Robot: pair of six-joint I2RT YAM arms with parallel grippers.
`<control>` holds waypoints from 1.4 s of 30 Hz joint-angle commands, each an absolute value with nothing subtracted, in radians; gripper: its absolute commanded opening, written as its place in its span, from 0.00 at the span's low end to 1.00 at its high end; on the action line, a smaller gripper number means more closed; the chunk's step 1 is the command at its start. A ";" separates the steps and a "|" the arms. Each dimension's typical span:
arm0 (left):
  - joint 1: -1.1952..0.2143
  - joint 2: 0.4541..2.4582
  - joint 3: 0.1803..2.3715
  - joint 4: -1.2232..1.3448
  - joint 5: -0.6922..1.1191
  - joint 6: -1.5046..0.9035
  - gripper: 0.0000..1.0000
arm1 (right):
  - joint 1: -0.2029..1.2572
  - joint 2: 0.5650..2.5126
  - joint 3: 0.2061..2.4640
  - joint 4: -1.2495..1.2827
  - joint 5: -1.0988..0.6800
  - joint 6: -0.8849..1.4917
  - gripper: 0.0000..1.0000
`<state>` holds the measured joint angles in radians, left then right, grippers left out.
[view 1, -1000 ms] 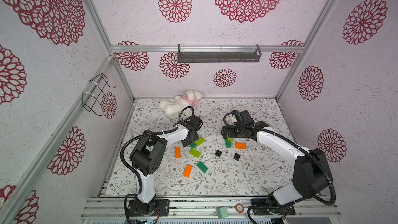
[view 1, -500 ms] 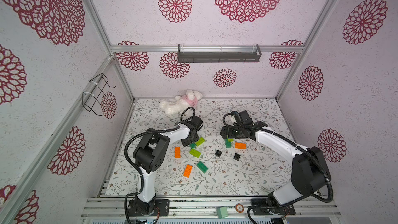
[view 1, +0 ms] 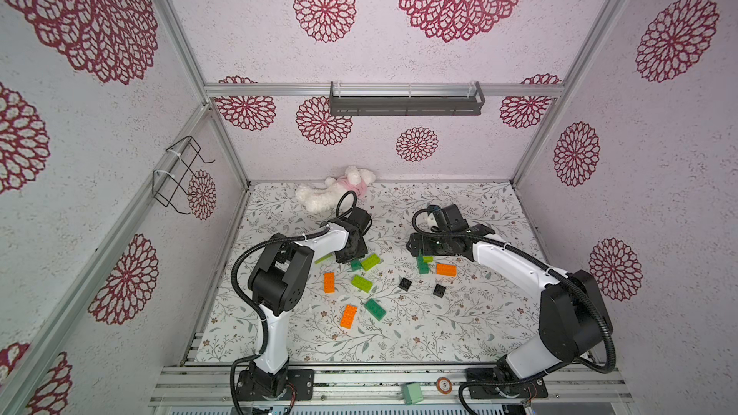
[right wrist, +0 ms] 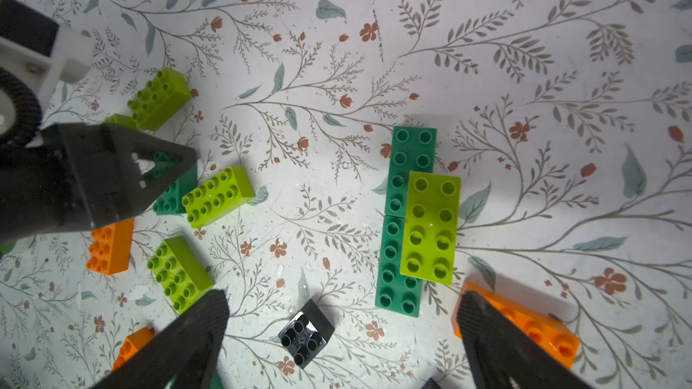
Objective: Assemble a small pinwheel with lego
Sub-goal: Move the lego brick at the center of the board, then pick up the lego brick from the center of the board.
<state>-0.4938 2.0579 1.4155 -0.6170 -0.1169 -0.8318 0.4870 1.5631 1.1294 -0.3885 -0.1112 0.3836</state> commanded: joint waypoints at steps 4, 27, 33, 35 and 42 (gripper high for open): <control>-0.456 2.112 1.500 -0.615 -0.072 -0.579 0.17 | 0.485 1.558 1.109 -0.349 -0.130 0.417 0.99; -0.549 1.974 1.370 -0.538 -0.233 -0.621 0.66 | 0.477 1.583 1.141 -0.377 -0.195 0.425 0.99; -0.551 2.006 1.377 -0.548 -0.255 -0.668 0.61 | 0.477 1.611 1.143 -0.355 -0.240 0.444 0.99; -0.552 2.020 1.389 -0.563 -0.270 -0.680 0.58 | 0.477 1.615 1.141 -0.347 -0.240 0.446 0.99; -0.551 2.046 1.386 -0.552 -0.258 -0.698 0.53 | 0.477 1.612 1.131 -0.327 -0.241 0.457 0.99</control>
